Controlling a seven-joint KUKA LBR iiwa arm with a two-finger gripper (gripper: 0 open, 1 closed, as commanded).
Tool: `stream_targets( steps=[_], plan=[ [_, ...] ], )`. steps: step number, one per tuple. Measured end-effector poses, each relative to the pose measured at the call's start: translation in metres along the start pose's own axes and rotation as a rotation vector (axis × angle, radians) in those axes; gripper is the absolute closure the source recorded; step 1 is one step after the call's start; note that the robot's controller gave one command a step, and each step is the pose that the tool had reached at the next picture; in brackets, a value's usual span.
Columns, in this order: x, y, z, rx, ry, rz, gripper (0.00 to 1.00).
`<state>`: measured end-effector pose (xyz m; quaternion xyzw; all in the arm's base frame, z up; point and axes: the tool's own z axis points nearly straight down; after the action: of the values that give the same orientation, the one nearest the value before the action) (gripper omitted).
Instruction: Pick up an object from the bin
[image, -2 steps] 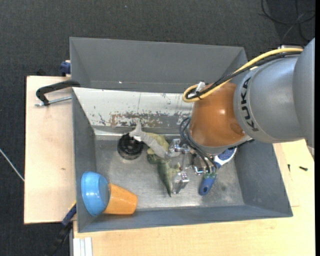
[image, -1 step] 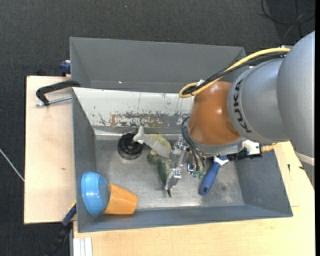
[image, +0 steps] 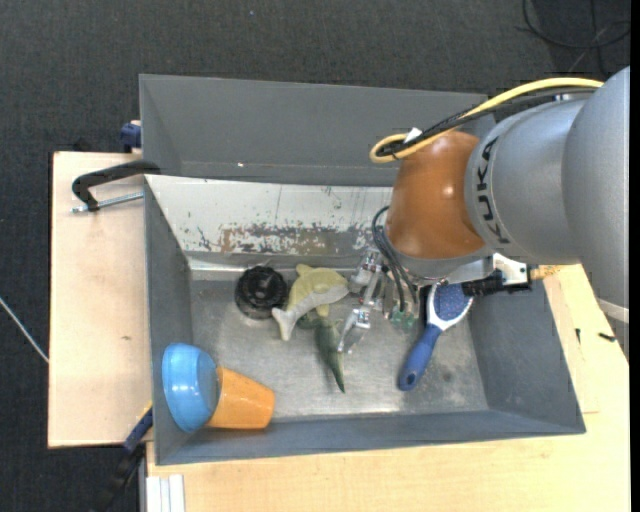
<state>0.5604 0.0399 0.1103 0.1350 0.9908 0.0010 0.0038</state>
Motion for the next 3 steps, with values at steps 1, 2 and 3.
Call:
stream_targets(
  steps=[1,2,3],
  plan=[
    [0.023,0.048,0.03,0.001,0.01,-0.076,0.0],
    [0.021,0.046,0.029,0.001,0.007,-0.073,1.0],
    [0.023,0.034,-0.085,-0.002,-0.004,-0.233,1.0]
  ],
)
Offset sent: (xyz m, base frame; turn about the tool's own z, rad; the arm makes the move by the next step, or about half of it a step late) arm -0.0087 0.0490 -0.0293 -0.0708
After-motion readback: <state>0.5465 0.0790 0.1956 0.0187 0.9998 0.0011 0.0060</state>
